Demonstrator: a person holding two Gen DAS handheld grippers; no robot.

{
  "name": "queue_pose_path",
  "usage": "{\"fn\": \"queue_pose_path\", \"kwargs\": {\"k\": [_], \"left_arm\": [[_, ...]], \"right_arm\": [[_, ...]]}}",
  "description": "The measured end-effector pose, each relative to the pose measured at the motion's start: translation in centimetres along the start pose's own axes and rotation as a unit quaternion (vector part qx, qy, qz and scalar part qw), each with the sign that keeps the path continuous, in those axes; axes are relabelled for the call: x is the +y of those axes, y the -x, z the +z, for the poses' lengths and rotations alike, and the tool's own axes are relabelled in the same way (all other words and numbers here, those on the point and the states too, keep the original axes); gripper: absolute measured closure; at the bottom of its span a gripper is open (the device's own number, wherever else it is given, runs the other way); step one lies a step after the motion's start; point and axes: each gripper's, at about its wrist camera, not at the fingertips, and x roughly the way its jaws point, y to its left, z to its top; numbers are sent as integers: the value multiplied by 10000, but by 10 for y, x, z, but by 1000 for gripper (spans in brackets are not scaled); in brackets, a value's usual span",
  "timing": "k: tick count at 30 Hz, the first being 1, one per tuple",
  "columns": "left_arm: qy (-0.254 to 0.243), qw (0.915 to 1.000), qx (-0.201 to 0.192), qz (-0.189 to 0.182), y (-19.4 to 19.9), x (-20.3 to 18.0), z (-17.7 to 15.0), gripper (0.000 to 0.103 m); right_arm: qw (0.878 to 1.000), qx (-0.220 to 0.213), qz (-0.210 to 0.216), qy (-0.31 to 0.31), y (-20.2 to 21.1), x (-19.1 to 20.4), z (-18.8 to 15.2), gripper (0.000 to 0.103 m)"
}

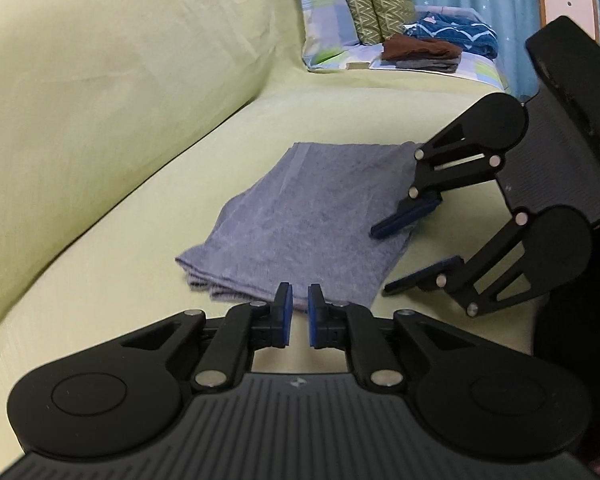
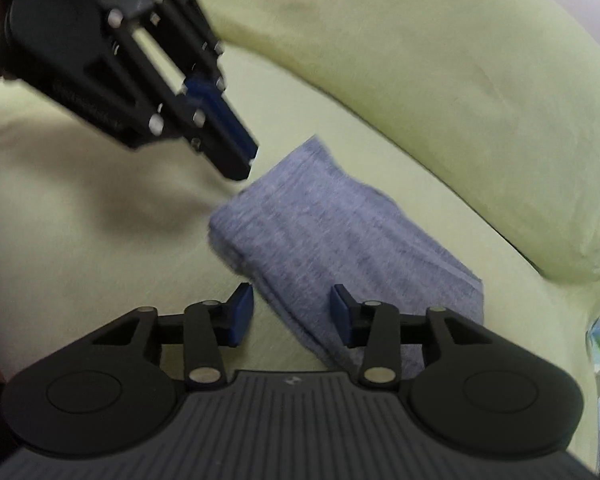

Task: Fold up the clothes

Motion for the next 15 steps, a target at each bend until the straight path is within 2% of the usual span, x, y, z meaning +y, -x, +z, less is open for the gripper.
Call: {"fn": "queue_pose_path", "kwargs": {"k": [1,5,7,9,12,13,14,15], "left_arm": [[38,10000,-16,6,0,1,-1,94],[113,9999,-97,83,2,5,-2,94],[131,9998,-131,123,3,7,-1,93],[228,9995,-174,91,4,11,1,92],[315,9992,-230,-115,6,13,3,79],[286,9991,-243,-176,6,12,3,77],[147,9993,-227,-241,5,6,3,74],[-22,9993,-206,-311,4,-2,4,65]], "right_arm": [[9999,-74,-34,-103,3,-4,0,100],[9949,-468,-271,-848,15,-26,2,101],[9912,-591,-261,-1155,18,-32,3,101],[9911,-618,-122,-1172,17,-30,4,101],[9919,-602,81,-1119,13,-22,4,101],[9913,-603,89,-1170,13,-23,4,101],[9898,-618,93,-1277,13,-27,4,101],[9882,-633,97,-1389,14,-31,3,101]]}}
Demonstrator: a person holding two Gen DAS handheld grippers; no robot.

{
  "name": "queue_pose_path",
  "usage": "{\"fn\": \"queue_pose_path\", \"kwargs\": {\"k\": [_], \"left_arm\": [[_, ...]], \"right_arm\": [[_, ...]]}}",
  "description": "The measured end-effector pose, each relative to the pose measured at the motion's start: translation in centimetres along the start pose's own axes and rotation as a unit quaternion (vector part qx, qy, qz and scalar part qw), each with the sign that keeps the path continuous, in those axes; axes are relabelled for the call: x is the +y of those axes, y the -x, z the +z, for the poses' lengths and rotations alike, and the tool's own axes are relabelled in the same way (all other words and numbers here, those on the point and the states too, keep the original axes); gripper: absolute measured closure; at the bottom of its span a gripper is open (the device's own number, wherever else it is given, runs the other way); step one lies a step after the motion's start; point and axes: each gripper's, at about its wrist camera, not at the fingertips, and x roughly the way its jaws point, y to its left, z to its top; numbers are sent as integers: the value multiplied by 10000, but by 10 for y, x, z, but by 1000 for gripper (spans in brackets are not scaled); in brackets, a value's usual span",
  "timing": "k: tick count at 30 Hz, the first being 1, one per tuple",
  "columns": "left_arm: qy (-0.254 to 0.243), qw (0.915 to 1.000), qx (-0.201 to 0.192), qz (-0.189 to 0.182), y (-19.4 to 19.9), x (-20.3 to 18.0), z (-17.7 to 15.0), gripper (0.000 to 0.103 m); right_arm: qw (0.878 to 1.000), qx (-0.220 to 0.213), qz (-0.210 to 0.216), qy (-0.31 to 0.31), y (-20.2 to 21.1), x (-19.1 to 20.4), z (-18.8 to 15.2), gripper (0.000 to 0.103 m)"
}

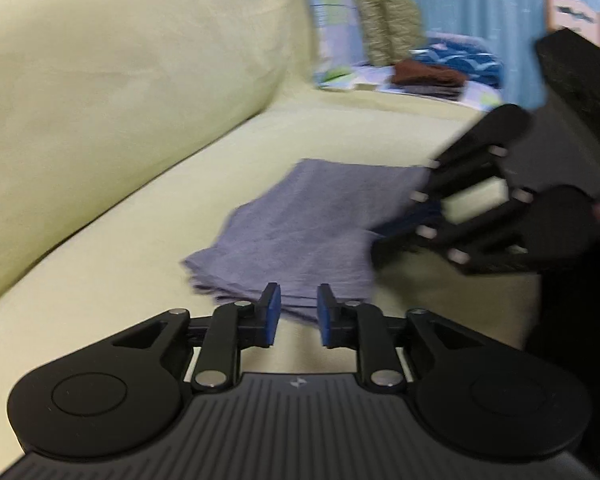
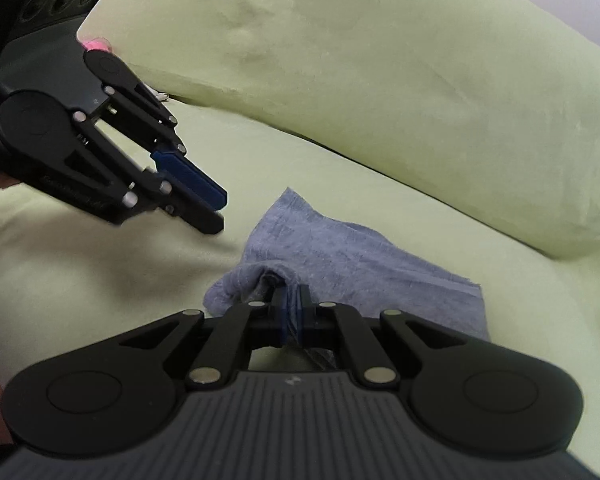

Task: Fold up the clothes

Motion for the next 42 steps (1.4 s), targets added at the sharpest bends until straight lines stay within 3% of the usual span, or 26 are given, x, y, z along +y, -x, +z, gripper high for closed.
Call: {"fn": "queue_pose_path", "kwargs": {"k": [2,6,15,16,18,22,30,34,35,37,40,42], "left_arm": [[-375,9992,83,76,-5,-16,0,59],[-662,9976,96,180,-17,-34,1,47],[-1166,9893,18,877,-40,-60,11,47],[-1196,9881,6,965,-42,-61,12,48],[-1241,9869,59,1026,-41,-59,15,64],[-1548,9814,238,1112,-33,-60,16,83],[-2237,9669,768,955,-26,-71,1,88],[-2164,9694,895,734,-22,-74,-8,80],[-2139,9701,923,678,-21,-75,-10,79],[-2041,9727,938,577,-18,-74,-13,71],[-1116,9913,615,332,2,-54,-8,69],[-633,9962,443,400,6,-41,-2,69]], "right_arm": [[9998,-19,5,-172,-1,-6,2,101],[9995,-42,110,-296,-4,-9,2,101],[9993,-87,152,-336,-2,-14,1,101],[9994,-72,129,-300,-2,-14,1,101],[9997,-45,86,-218,-3,-13,0,101],[9999,-71,53,-91,-2,-11,0,101],[9991,201,281,252,-7,-1,-5,99],[9972,439,382,471,-8,6,-12,87],[9974,404,402,447,-5,5,-13,80],[9984,245,482,180,3,-3,-14,78],[9985,29,388,-387,11,-21,-15,78],[9972,35,40,-745,10,-34,-17,78]]}}
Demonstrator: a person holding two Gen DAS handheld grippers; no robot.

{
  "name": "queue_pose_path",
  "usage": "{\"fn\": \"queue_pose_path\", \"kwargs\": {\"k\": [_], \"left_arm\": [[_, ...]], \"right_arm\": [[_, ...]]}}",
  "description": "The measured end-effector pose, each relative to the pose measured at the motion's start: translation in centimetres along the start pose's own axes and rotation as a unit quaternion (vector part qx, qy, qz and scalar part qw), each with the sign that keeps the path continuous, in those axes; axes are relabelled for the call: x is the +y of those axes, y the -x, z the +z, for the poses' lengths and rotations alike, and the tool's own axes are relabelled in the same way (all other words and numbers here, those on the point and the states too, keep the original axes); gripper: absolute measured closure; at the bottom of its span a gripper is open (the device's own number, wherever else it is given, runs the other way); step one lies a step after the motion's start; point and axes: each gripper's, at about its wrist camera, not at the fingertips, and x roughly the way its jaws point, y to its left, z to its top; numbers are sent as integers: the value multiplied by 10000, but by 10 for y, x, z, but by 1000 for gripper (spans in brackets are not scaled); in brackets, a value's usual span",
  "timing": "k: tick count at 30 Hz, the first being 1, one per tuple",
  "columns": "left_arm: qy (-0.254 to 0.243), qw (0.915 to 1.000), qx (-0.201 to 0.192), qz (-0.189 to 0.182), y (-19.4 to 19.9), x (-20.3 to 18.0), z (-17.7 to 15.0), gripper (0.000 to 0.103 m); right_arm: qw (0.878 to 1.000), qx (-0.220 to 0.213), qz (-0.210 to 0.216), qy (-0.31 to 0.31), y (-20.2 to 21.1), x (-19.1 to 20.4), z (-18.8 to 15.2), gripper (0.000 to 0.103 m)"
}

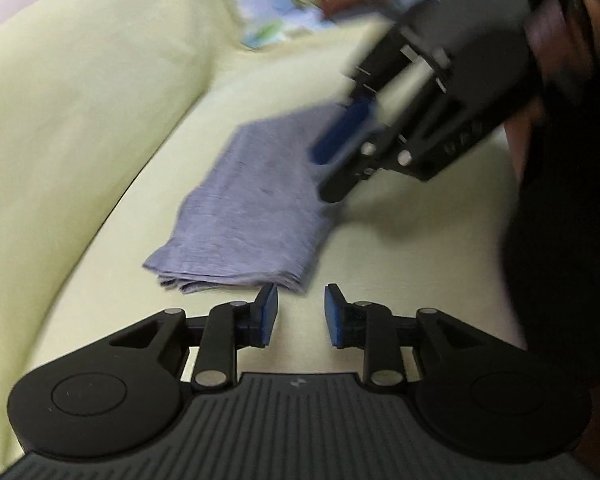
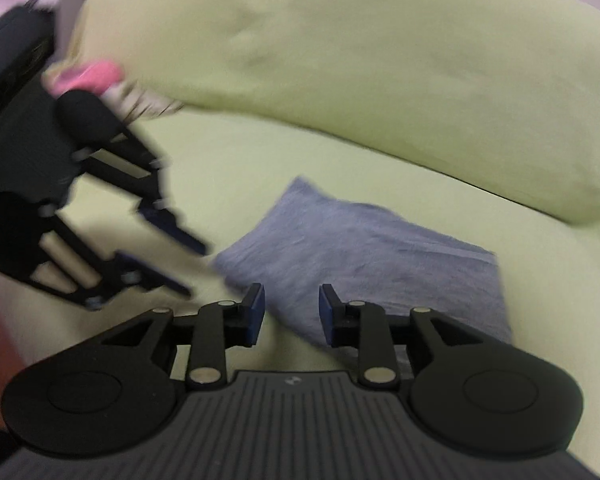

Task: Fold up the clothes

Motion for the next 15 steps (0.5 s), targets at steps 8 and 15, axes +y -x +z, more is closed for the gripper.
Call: {"fn": "queue_pose_path", "kwargs": {"k": [8,15], "left_arm": [[576,9980,-182,211,-49,22,26,69],[374,9989,-111,251,-43,13,-2,69]], "right_arm": [[9833,323,-856,-1572,-7,-60,-19,78],[9712,298,-916,-2180,-1,-89,-38,80]]}}
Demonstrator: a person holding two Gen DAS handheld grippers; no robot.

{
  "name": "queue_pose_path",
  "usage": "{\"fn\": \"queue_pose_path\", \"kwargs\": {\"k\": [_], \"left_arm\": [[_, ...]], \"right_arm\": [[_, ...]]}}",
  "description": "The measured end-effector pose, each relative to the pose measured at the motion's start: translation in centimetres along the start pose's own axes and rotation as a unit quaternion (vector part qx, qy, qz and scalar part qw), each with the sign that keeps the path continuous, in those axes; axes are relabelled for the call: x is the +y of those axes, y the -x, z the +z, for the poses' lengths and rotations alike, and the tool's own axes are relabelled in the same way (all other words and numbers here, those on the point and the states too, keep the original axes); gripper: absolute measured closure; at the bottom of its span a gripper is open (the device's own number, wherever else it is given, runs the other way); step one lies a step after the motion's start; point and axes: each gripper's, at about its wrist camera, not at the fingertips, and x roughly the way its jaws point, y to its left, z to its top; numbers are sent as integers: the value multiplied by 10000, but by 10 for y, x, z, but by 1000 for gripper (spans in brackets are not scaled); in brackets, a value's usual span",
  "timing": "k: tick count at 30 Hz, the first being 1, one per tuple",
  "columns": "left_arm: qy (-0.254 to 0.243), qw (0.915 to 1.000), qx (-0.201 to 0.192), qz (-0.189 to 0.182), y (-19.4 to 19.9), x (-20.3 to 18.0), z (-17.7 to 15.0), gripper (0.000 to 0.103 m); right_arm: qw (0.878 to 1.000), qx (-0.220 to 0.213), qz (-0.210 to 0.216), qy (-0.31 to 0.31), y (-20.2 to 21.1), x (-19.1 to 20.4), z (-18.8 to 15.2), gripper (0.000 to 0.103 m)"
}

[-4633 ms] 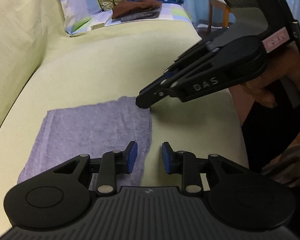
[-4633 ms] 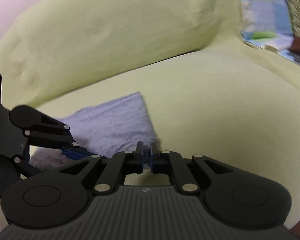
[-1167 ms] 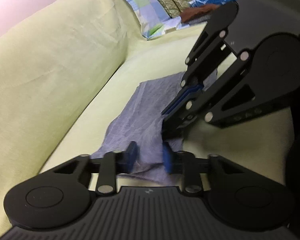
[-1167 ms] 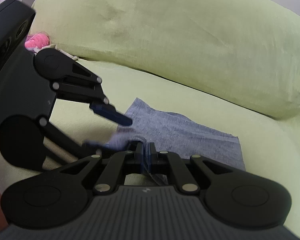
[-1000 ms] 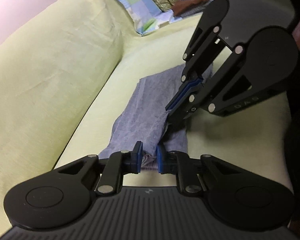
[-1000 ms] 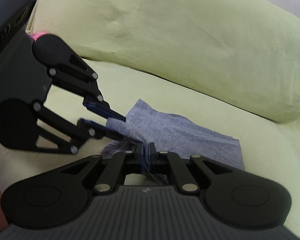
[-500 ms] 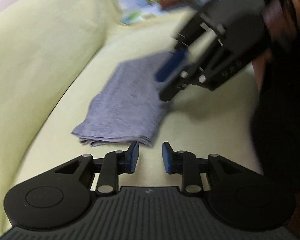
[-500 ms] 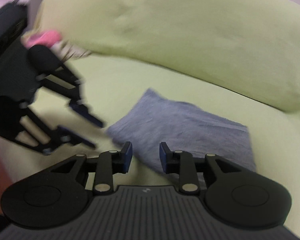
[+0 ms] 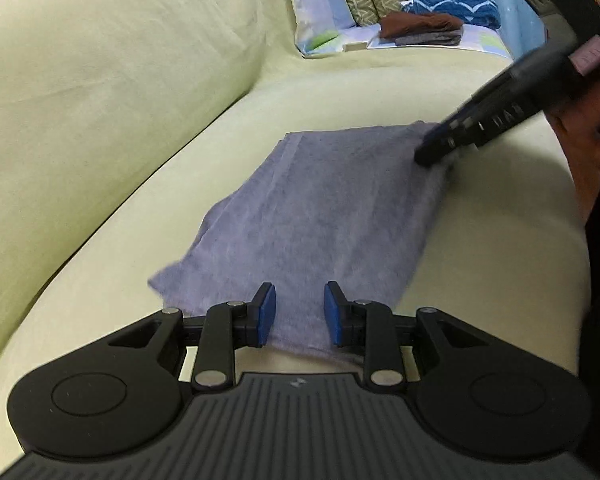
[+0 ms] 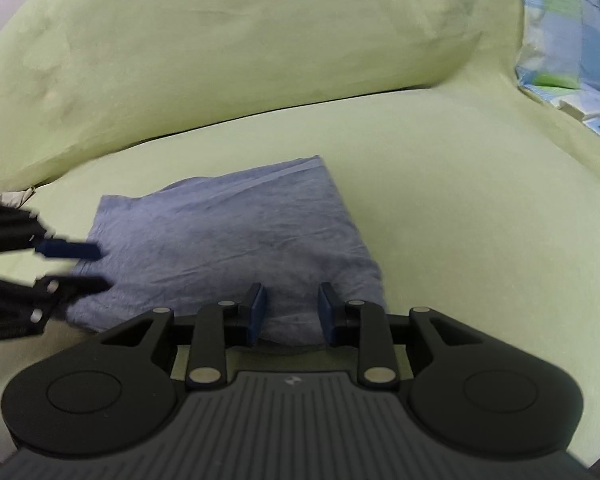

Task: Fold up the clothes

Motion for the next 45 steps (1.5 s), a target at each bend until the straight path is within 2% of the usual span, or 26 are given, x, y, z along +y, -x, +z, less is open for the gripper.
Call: {"fn": "queue_pose_path", "kwargs": {"k": [6,9,13,16,17,19,23,26,28,32,35,39,43,45], "left_arm": [[285,9993,224,116,1,6,-15,70],[443,9986,96,265,12,13,-17,69],[608,9966,-221,512,22,33,-3,69],[497,9966,-398,531,17,42,11,68],[467,9967,-465,478,11,46,19,64],[422,9969,-561,358,-1,54,33,62],[208,9992,-329,-39,-46,58,46,62],[-10,10000,-42,-75,-71,56,38,61],[87,9999,-95,6,-73,65,29,59],[413,9989,-186,123,-72,80,15,57],[631,9976,-230,177,-71,88,7,56],[738,9966,-276,256,-68,87,4,56],[603,9970,-287,386,-64,87,1,56],[729,9961,-297,388,-61,93,-2,56]], "right_arm": [[10000,-2,-58,-62,-3,-4,0,82],[9999,-45,-106,-19,1,-1,3,81],[9991,-358,-102,205,12,6,13,80],[9981,-433,18,449,8,12,26,80],[9975,-434,46,562,5,15,29,80],[9948,-375,184,932,-11,20,42,80],[9874,48,396,1534,-50,29,63,80],[9784,504,540,1933,-79,36,70,80],[9729,563,550,2174,-93,39,72,80],[9794,389,453,1931,-105,39,81,80],[9855,429,469,1573,-112,30,83,80],[9876,378,392,1469,-108,29,77,80],[9893,370,255,1391,-101,27,76,80],[9896,353,169,1383,-97,25,74,79]]}}
